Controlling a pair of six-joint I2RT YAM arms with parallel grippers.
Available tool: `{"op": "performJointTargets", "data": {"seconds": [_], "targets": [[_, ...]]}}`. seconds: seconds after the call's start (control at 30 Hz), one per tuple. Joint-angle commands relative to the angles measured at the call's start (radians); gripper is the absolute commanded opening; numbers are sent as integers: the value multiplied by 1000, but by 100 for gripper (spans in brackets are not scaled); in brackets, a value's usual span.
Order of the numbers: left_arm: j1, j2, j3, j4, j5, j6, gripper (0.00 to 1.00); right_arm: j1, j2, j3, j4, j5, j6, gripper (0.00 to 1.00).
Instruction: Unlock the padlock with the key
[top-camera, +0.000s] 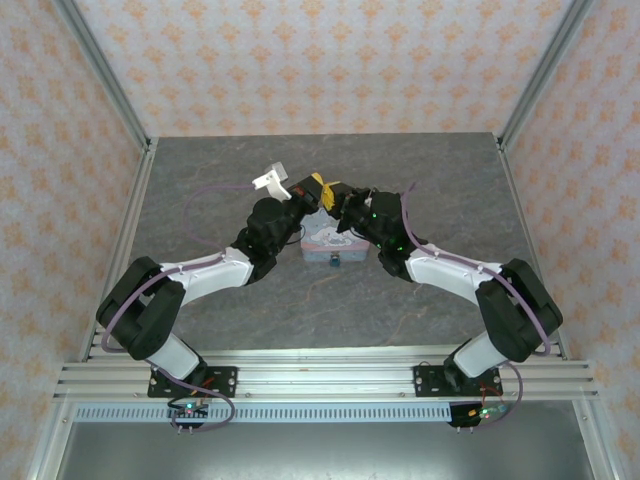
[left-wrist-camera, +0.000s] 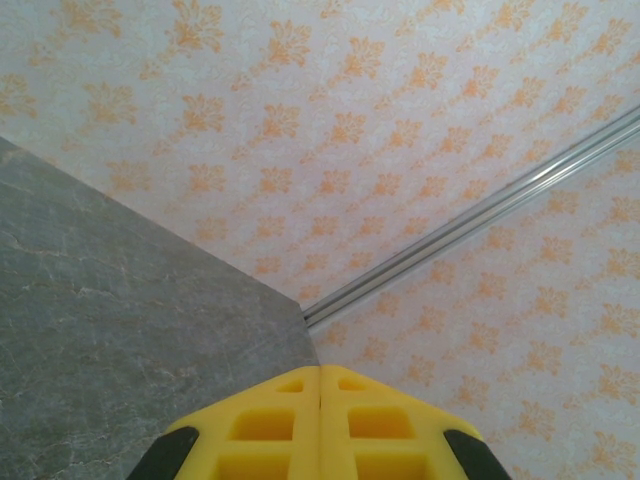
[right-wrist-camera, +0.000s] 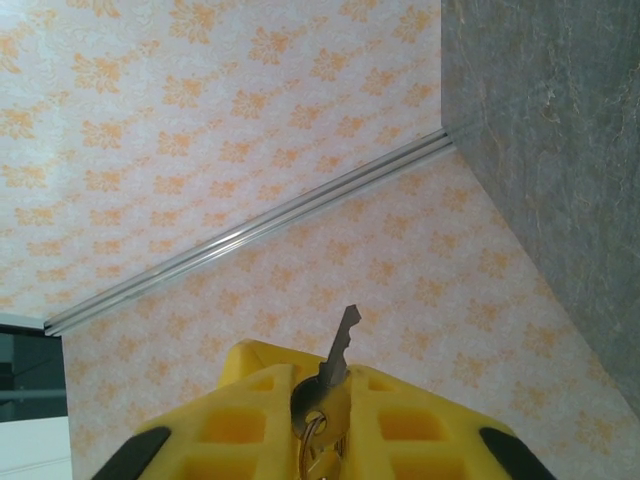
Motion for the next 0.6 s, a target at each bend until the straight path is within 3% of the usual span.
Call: {"op": "performJointTargets", "data": {"seconds": [0.0,0.17,0.37,0.57], "targets": [[-15,13,24,31,-17,4,0,5,4,15,60,12,11,3],[-16,7,42,-38,-1,-10,0,6,9,8,72,18,15,0],[15,-27,224,-532,102,-87,2,0,-34,-59,46,51,-30,0],[81,-74,237,-676,259,-234,18,-36,-109,-137,-52,46,-143,0]]}}
